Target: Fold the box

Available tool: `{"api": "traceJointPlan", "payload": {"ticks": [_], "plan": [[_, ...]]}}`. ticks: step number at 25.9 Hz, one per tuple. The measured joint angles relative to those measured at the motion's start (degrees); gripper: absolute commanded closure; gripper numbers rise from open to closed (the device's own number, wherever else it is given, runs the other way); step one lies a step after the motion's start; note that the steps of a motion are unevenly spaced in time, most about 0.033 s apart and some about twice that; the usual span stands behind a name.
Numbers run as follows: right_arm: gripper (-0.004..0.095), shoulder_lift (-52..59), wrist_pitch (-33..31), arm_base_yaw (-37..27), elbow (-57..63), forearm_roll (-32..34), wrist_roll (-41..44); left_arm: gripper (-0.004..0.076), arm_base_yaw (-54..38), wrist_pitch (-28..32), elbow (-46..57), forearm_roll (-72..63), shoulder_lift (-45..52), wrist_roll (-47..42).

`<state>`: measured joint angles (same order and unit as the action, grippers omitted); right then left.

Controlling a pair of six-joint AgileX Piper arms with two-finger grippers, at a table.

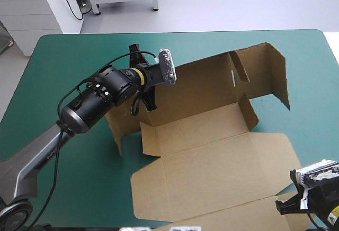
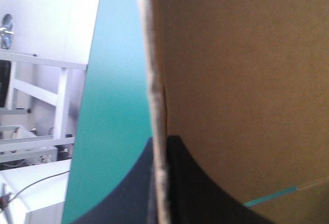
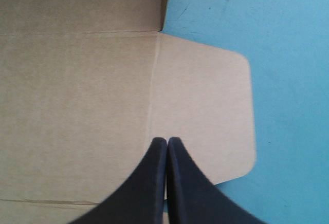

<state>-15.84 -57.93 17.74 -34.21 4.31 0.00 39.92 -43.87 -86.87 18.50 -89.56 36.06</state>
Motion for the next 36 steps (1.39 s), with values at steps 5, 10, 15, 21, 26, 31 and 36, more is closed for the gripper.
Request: {"api": "traceJointPlan", "payload": {"ticks": [5,10,15,21,26,31,36], "plan": [[0.0929,0.00,0.05,0.00,0.00,0.00,2.52,0.0732,2.82,0.79,0.14,7.52,-0.06,-2.11],[0.0929,0.00,0.05,0.00,0.00,-0.01,4.10,0.0732,4.75,2.90,3.38,17.07,0.17,-8.50],[0.0929,0.00,0.87,0.00,-0.67,-0.01,5.67,0.0732,7.45,8.27,11.71,28.69,2.91,-17.17],[0.0929,0.00,5.96,0.00,-3.49,-0.52,6.18,0.0731,11.36,10.07,24.00,58.18,7.46,-42.48],[0.0927,-1.42,8.83,0.00,-4.39,-1.08,6.18,0.0731,12.28,10.14,29.64,69.03,7.60,-52.53],[0.0927,-7.73,8.76,0.00,-6.91,-1.15,6.06,0.0731,12.28,9.45,31.57,72.09,7.62,-56.27],[0.0927,-16.40,8.76,0.00,-12.51,-1.09,4.14,0.0731,12.28,7.01,31.75,72.62,7.66,-56.60]]}}
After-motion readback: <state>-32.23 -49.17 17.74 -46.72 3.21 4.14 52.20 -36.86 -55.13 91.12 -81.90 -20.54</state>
